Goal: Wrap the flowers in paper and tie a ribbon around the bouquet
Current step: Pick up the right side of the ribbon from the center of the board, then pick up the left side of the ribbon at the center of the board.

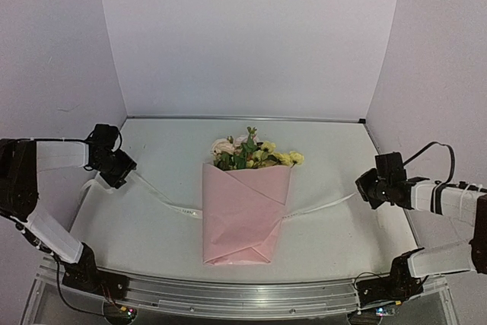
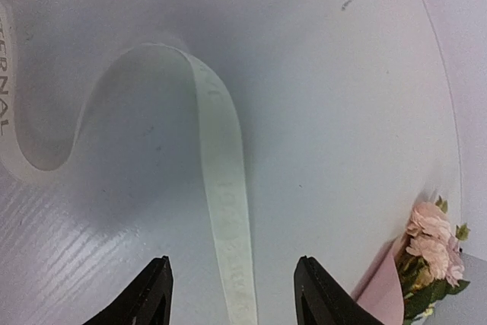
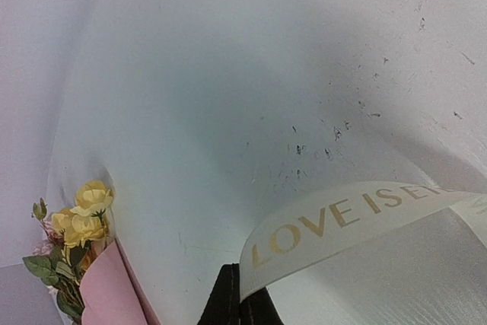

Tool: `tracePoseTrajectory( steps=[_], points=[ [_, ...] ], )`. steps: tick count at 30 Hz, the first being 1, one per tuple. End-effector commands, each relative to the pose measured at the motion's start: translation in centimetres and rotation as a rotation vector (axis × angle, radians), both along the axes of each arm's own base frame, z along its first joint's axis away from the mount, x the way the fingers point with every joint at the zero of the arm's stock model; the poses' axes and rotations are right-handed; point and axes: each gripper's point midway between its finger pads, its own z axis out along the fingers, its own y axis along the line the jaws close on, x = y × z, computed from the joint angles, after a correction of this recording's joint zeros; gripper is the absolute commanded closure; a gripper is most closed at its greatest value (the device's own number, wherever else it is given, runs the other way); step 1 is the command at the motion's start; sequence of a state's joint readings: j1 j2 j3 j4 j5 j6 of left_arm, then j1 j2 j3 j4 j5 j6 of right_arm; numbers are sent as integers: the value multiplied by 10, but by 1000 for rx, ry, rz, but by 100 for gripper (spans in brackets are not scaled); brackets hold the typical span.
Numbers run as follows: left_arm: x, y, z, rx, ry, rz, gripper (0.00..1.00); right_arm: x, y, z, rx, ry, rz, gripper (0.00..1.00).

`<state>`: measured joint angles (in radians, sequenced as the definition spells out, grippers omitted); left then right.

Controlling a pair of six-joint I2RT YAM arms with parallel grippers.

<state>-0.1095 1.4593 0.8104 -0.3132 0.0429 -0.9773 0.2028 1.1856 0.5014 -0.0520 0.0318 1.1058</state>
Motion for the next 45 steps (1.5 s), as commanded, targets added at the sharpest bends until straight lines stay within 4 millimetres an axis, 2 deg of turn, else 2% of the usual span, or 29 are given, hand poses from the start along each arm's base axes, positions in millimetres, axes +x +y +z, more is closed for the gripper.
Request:
tracePoseTrajectory(
  steps=[1,5,12,16,24,30,36,42,45],
  points=[
    [37,19,-2,23,-13,66,43,-4,-6,3,-52,-20,10,100],
    [63,35,-6,39,-4,137,43,-5,-12,3,-88,4,5,100],
    [72,54,-25,43,54,221,42,-2,-32,10,-118,9,-33,100],
    [70,55,-37,30,92,246,42,4,-38,16,-126,12,-41,100],
    [60,58,-43,23,135,300,43,7,-68,25,-142,22,-113,100],
    [55,58,-50,19,160,322,47,8,-82,30,-146,30,-147,100],
    [45,74,-54,28,182,383,51,9,-95,32,-148,41,-178,100],
    [40,78,-64,19,197,387,59,9,-97,33,-143,42,-175,100],
    [37,79,-70,17,210,386,70,10,-94,35,-133,36,-161,100]
  ],
)
